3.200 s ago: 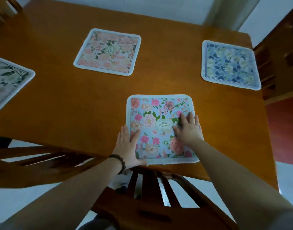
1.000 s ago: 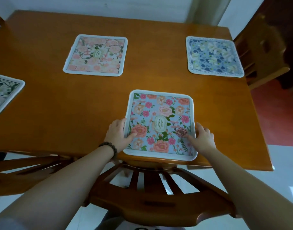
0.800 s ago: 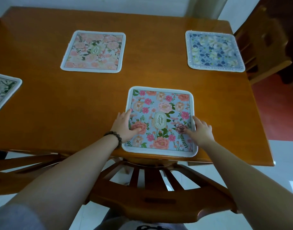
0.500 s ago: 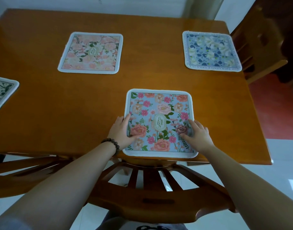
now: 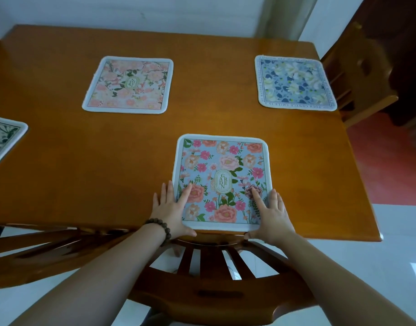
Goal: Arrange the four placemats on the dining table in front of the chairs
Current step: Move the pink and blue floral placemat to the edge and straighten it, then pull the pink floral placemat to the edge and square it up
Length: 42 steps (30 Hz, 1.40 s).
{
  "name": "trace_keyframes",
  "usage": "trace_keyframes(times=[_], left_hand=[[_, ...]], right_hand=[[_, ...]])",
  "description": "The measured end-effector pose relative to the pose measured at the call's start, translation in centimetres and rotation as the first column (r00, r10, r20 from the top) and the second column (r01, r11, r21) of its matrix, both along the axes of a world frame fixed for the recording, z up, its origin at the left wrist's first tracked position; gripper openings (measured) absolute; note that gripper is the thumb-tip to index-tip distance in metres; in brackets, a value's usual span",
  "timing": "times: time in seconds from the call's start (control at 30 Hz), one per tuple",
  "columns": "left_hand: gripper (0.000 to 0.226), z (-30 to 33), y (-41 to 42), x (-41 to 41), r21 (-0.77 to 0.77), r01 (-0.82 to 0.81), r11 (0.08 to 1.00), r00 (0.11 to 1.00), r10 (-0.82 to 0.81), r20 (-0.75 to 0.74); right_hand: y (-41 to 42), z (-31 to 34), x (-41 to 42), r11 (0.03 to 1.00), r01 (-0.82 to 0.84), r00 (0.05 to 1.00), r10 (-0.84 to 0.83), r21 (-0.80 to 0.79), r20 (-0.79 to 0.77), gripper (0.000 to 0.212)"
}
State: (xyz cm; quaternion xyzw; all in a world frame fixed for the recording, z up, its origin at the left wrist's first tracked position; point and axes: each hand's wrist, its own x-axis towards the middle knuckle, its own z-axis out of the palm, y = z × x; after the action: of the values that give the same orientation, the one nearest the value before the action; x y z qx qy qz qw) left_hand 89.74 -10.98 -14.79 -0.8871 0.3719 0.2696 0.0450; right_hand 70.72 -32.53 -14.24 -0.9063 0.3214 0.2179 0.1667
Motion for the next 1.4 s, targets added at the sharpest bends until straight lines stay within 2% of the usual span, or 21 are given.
trace_keyframes(times=[0.17,0.57,0.67,0.77,0.93,1.13,1.4], left_hand=[[0.139,-0.1,0.1,0.1,-0.016,-0.011,1.0,1.0,0.011,-0.022],[0.137,0.5,-0.3,0.0,0.026,-0.015,1.0,1.0,0.016,-0.01],[0.128,1.3,-0.2,0.3,0.016,-0.046,0.999,0.996,0.047,-0.071],[0.108,2.5,0.0,0.7,-0.034,-0.09,0.995,0.993,0.087,-0.082],[0.083,4.9,0.6,1.9,-0.121,-0.171,0.978,0.985,0.171,-0.008],[0.074,7.8,2.6,4.6,-0.217,-0.281,0.935,0.946,0.308,0.098],[0.075,10.5,6.5,11.1,-0.295,-0.301,0.907,0.905,0.369,0.211]], right_hand=[[0.1,0.0,-0.2,1.0,-0.002,0.998,0.001,0.013,0.063,0.133],[-0.3,0.4,0.1,1.0,-0.014,1.0,0.014,0.011,0.0,0.13],[-0.4,0.9,0.2,0.999,-0.015,1.0,0.016,-0.03,0.019,0.119],[-0.6,1.9,1.2,0.997,-0.008,0.995,0.015,-0.075,0.098,0.102],[-0.6,4.2,5.1,0.996,-0.055,0.98,0.066,-0.063,0.187,0.082],[0.7,7.3,10.0,0.984,-0.157,0.929,0.175,-0.082,0.327,0.067],[2.3,10.3,16.3,0.97,-0.192,0.907,0.232,-0.146,0.351,0.057]])
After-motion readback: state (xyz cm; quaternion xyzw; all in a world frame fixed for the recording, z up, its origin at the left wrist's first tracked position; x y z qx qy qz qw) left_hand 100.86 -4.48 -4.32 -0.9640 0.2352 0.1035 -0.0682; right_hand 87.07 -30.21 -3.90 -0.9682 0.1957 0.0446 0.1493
